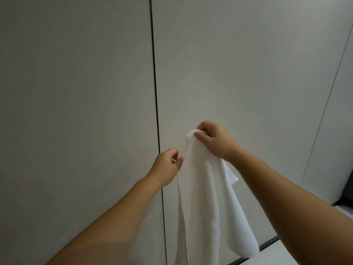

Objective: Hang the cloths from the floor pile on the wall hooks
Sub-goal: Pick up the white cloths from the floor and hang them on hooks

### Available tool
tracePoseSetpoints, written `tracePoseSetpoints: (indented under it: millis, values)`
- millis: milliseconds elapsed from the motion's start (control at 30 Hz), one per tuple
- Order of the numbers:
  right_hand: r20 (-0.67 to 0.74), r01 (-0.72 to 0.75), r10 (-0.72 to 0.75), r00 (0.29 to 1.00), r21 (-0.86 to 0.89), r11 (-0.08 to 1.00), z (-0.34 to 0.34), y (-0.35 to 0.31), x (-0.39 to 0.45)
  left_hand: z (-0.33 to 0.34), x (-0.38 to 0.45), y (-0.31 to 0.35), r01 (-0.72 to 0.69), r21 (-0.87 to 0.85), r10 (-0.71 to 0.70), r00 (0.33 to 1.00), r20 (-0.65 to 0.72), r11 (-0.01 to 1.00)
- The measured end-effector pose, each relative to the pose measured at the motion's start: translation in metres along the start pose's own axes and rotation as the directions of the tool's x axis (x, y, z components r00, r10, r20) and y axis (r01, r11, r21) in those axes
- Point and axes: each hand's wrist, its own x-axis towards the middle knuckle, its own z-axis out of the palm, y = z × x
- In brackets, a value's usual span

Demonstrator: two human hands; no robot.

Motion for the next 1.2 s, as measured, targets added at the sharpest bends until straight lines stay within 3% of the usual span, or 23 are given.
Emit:
tracePoseSetpoints:
  millis: [167,300,400,500,667,867,1100,1200]
  values:
    - [-0.097,-0.017,0.021,0.995,0.036,0.999,-0.018,0.004,0.006,0.018,-0.011,-0.022,0.09,0.007,-0.091,0.991,0.101,0.996]
    - [-0.138,-0.066,0.074,0.988,0.063,0.996,-0.029,0.02,0.005,0.021,-0.01,-0.031,0.246,-0.113,-0.241,0.969,0.051,0.963]
    - [-0.033,-0.112,0.112,0.993,-0.006,0.994,-0.036,0.039,-0.005,0.009,0.0,-0.025,0.233,-0.218,-0.243,0.97,-0.018,0.948]
    - [0.181,-0.195,0.207,0.962,-0.082,0.977,-0.036,0.058,-0.014,-0.009,0.014,-0.007,0.148,-0.198,-0.163,0.985,-0.062,0.969]
    - [0.354,-0.23,0.273,0.895,-0.158,0.96,-0.016,0.071,-0.023,-0.026,0.032,0.021,0.05,-0.12,-0.042,0.997,0.062,0.991]
    - [0.481,-0.322,0.16,0.862,0.277,0.905,0.021,0.055,-0.02,-0.033,0.037,0.028,0.004,-0.093,0.004,0.996,0.084,0.996]
    - [0.409,-0.346,0.142,0.902,0.484,0.804,0.049,0.033,-0.007,-0.056,0.021,0.006,0.061,-0.129,-0.055,0.997,0.049,0.99]
    - [0.382,-0.338,0.136,0.914,0.534,0.775,0.056,0.021,-0.001,-0.074,0.006,-0.014,0.165,-0.116,-0.148,0.979,0.142,0.979]
